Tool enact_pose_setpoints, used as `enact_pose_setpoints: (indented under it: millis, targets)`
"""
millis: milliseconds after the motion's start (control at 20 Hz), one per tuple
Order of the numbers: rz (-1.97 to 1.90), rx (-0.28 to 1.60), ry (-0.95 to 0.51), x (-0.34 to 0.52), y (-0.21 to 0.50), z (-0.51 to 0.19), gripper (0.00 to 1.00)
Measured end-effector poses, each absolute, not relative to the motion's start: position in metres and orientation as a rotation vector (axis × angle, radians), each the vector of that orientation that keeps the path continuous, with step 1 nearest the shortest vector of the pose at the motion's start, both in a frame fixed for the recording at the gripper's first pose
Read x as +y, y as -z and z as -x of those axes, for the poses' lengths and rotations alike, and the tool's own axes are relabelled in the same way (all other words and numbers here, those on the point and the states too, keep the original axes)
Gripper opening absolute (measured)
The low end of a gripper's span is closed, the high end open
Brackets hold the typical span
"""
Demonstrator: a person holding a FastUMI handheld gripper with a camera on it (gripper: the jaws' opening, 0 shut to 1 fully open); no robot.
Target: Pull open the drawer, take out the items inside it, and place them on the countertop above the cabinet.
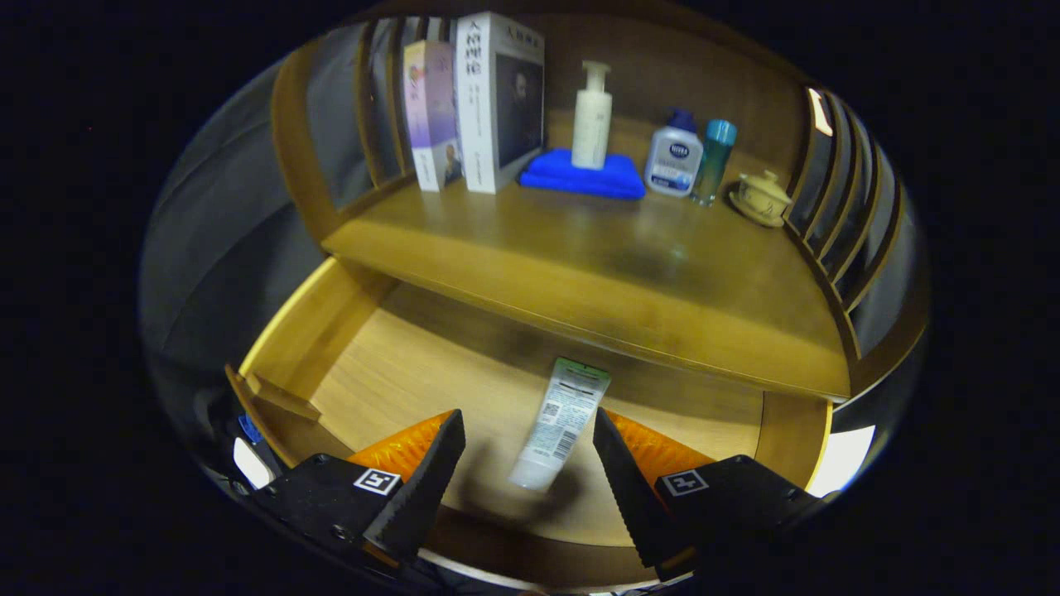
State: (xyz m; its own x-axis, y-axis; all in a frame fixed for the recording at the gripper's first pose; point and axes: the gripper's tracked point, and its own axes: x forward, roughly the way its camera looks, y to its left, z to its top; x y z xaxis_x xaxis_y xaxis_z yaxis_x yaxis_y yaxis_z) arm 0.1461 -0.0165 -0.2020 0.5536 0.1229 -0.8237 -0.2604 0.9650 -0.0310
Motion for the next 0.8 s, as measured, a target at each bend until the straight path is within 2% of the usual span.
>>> enact_pose_setpoints:
  millis: [400,800]
  targets:
    - [0.182,1.193,-0.254,-0.015,0.246,-0.151,0.98]
    - [0.167,1.321,-0.220,-0.022,0.273,-0.152,0.96]
